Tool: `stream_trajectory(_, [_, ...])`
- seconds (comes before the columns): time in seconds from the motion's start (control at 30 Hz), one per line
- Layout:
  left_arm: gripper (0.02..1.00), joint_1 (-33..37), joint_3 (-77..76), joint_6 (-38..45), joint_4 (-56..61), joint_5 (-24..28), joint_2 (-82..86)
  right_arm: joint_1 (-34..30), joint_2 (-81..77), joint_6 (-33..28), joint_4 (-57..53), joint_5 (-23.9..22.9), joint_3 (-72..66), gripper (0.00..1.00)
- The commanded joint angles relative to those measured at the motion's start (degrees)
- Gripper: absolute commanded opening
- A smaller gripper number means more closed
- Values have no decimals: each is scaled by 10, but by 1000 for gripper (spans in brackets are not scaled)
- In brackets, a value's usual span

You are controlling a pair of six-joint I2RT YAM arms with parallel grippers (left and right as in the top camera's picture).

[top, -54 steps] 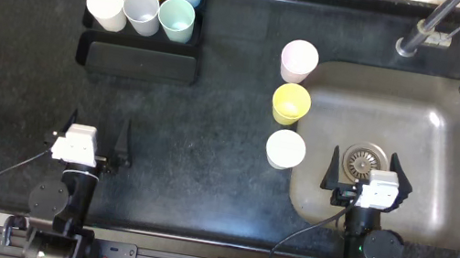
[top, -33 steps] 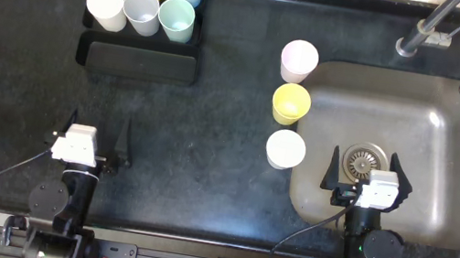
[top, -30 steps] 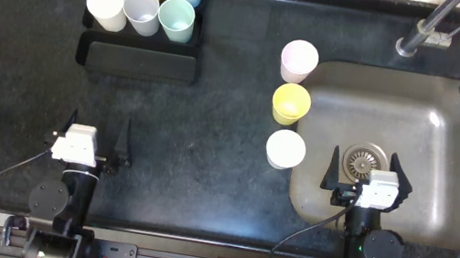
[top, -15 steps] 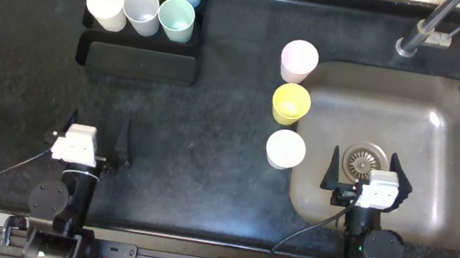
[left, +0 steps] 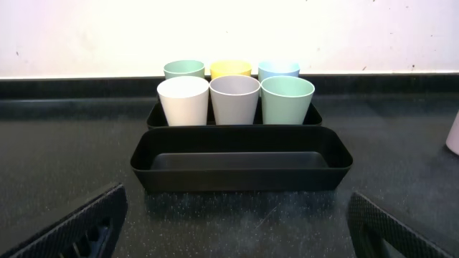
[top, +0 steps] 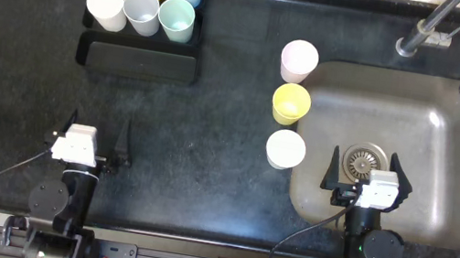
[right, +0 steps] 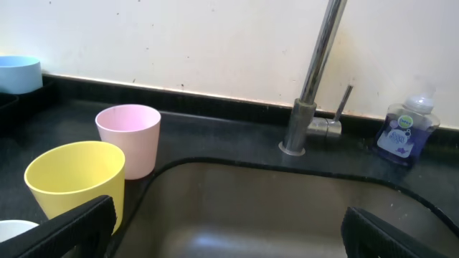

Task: Store Cups

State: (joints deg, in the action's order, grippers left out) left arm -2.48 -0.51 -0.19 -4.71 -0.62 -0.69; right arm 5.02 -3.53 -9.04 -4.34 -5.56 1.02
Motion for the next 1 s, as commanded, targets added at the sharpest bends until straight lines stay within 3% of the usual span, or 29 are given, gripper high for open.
stream_trajectory(0.03, [998,2,1,6,-1,6,5,2,3,0,3,-2,-7,996])
stream_trajectory(0.63, [1000,2,-7,3,-15,11,5,2,3,0,3,-2,-7,998])
stream_trajectory(0.77, [1000,4,-94,-35,-58,90,-56,2,3,0,3,-2,-7,996])
stream_trajectory(0.9, [998,4,-288,-94,-60,178,-277,2,3,0,3,-2,-7,996])
stream_trajectory(1.0, [1000,3,-490,-132,-125,266,-466,2,3,0,3,-2,-7,998])
